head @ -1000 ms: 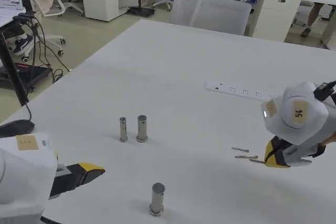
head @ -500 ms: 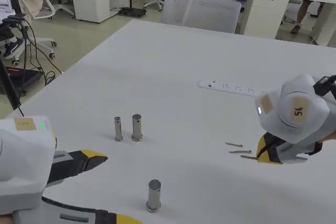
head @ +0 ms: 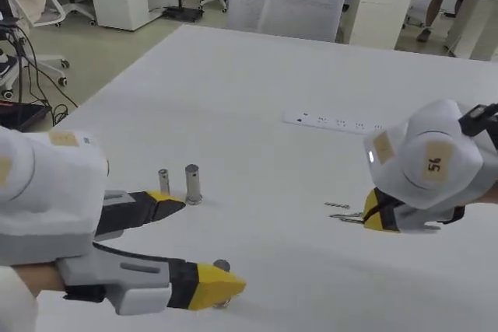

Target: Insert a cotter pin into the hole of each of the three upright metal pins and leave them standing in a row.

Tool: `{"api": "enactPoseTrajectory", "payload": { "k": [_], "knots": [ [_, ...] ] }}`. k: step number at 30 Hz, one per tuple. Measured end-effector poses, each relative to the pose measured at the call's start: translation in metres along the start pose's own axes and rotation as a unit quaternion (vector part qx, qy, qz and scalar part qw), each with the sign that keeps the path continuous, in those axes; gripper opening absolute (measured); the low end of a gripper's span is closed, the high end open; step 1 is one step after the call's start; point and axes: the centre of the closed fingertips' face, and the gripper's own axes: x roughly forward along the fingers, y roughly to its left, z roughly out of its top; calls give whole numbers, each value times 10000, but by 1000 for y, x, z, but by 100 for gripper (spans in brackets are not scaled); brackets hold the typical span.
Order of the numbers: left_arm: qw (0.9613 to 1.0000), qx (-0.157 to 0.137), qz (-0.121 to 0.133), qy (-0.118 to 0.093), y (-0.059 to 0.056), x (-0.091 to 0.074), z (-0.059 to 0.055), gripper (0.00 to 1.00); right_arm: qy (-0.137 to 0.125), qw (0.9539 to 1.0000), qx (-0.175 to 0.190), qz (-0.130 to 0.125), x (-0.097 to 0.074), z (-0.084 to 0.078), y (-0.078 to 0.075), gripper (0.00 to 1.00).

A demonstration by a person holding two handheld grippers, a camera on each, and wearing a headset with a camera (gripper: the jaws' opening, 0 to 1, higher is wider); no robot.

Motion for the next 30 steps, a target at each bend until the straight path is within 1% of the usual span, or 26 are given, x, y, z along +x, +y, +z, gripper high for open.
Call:
{"api": "enactPoseTrajectory", "payload": {
  "k": [1,5,9,15,19,21,23,24,27,30],
  "knots": [
    [10000,-10,-33,-9,-2,3,2,74,-14,10000,-18,-51,-1,2,0,2],
    [9999,-90,-110,-67,-5,14,8,69,-83,9998,-16,-206,-6,8,0,2],
    [9997,-129,-189,-98,-8,23,11,65,-131,9994,-56,-330,-11,13,1,2],
    [9993,-98,-342,-84,-16,36,13,61,-196,9990,-33,-393,-14,18,8,2],
    [9990,-114,-422,-44,-19,44,13,56,-186,9984,-156,-515,-16,23,11,2],
    [9989,-95,-459,-13,-22,48,13,54,-273,9980,-153,-546,-18,29,14,2],
    [9989,-108,-466,-7,-23,51,13,54,-294,9976,-206,-600,-20,33,15,2],
    [9986,-119,-506,-5,-25,52,14,52,-276,9971,-269,-651,-21,35,16,2],
    [9980,-170,-614,-4,-29,55,15,45,-339,9964,-309,-708,-24,43,19,2],
    [9982,-152,-587,-29,-29,57,17,44,-384,9956,-343,-782,-27,49,22,2]
  ]
}}
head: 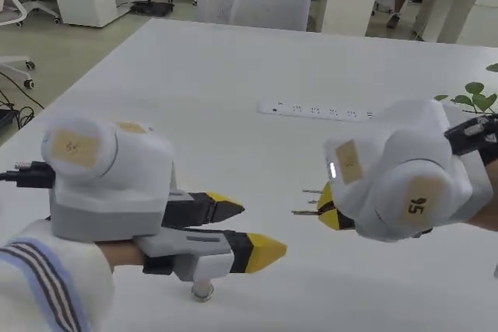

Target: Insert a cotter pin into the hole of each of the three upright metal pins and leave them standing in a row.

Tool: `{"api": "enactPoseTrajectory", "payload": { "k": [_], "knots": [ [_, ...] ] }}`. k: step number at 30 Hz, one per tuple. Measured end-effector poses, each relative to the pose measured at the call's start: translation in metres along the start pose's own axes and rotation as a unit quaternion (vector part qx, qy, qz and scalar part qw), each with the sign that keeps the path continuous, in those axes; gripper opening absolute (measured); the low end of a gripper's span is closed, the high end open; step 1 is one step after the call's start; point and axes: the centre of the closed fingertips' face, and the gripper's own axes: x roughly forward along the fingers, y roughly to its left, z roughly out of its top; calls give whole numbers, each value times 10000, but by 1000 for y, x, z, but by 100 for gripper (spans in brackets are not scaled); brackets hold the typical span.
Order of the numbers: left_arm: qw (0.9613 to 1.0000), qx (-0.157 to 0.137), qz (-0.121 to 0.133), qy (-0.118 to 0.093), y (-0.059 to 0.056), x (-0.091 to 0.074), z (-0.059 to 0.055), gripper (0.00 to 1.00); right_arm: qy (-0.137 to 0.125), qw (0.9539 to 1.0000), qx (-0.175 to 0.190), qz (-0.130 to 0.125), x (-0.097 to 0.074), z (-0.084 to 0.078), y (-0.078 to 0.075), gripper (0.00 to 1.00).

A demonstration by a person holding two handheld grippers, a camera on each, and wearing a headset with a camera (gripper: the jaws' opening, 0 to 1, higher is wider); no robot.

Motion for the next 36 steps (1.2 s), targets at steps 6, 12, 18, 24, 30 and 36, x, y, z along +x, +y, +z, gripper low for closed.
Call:
{"api": "enactPoseTrajectory", "payload": {
  "k": [6,12,18,24,30,36],
  "knots": [
    [9992,-348,-104,-144,-4,2,6,35,-56,9999,-37,-128,-3,8,7,2],
    [9985,-499,-215,-119,-10,5,4,31,-194,9996,52,-191,-8,14,12,2],
    [9973,-629,-354,-142,-19,10,3,27,-143,9994,-87,-296,-10,17,19,2],
    [9961,-760,-455,-46,-25,15,-1,20,-191,9994,-30,-279,-10,21,25,2],
    [9949,-865,-517,23,-29,17,-4,15,-230,9993,66,-287,-10,22,27,2],
    [9951,-836,-521,46,-29,19,-3,9,-271,9990,120,-323,-12,24,26,2]
  ]
}}
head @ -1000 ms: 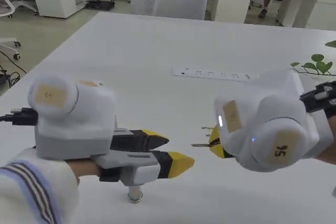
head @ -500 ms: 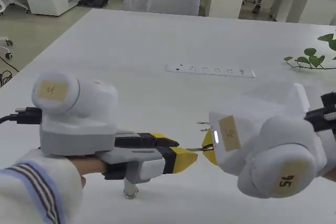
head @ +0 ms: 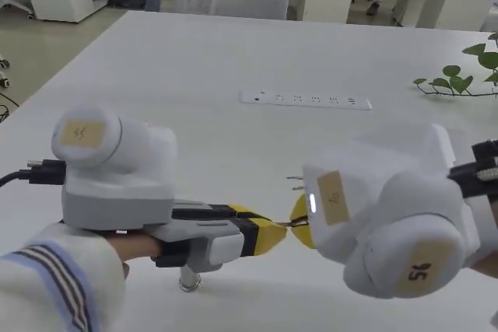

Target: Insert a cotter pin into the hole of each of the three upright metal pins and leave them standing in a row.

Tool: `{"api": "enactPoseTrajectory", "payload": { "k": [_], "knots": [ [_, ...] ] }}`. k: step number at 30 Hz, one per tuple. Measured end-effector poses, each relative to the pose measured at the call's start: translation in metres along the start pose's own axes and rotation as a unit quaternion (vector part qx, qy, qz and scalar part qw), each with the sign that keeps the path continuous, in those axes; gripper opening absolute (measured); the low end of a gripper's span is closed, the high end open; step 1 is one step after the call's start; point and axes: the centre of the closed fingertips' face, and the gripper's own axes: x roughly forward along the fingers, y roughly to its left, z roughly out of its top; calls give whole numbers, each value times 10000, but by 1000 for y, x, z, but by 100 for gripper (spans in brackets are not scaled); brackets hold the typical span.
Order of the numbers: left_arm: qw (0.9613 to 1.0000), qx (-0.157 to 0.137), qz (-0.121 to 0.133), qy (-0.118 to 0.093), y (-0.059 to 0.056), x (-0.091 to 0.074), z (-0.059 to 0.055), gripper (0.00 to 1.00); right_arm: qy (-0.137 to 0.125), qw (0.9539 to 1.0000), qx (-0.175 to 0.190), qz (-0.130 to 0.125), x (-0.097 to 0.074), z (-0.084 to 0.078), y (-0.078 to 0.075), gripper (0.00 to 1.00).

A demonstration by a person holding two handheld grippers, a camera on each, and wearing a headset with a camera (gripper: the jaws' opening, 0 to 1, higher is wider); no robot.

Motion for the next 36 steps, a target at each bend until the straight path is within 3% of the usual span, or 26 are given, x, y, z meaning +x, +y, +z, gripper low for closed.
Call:
{"api": "enactPoseTrajectory", "payload": {
  "k": [16,25,36],
  "knots": [
    [9999,-133,-18,-8,-1,2,1,2,28,10000,13,-26,0,-2,-1,2],
    [9987,-478,-93,-152,-1,-1,6,2,-29,9999,60,-82,-1,0,-4,2],
    [9972,-726,-90,-144,-2,-2,6,1,-85,9999,125,-74,-1,1,-4,2]
  ]
}}
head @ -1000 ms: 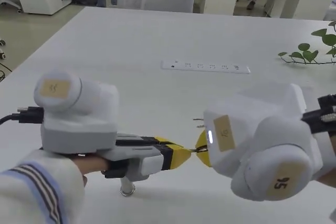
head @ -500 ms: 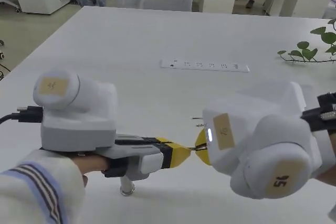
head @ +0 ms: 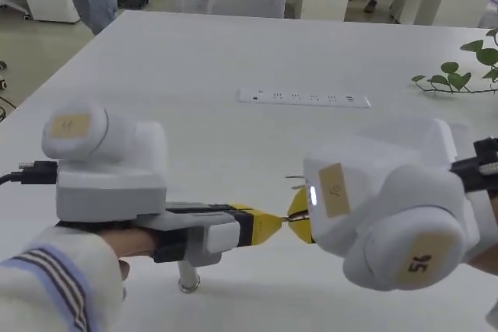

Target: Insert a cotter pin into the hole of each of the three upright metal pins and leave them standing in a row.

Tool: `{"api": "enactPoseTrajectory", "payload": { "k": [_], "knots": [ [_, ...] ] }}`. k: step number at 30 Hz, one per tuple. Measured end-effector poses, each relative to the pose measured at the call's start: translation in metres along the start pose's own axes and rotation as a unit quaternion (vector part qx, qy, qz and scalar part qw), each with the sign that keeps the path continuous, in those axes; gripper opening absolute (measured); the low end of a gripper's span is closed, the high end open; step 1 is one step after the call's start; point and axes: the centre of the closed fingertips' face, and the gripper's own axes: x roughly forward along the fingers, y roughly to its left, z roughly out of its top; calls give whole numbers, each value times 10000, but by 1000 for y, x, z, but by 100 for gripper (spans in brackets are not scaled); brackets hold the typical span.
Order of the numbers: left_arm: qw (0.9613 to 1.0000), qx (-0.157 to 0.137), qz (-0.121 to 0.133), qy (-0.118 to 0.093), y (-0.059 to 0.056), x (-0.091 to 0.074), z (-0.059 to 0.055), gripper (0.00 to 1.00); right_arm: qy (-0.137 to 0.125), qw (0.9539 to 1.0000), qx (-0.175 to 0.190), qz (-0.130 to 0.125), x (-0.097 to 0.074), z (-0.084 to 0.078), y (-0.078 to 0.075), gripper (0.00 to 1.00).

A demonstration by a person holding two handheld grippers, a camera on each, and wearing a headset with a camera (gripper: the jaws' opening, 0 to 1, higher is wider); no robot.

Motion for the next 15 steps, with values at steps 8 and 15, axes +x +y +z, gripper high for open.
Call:
{"api": "enactPoseTrajectory", "payload": {
  "k": [8,15],
  "knots": [
    [9999,-128,30,95,0,-2,-1,0,-55,10000,-26,12,0,2,2,2],
    [10000,-19,32,30,-3,-2,1,0,-107,9999,-33,-11,-3,2,-1,2]
  ]
}}
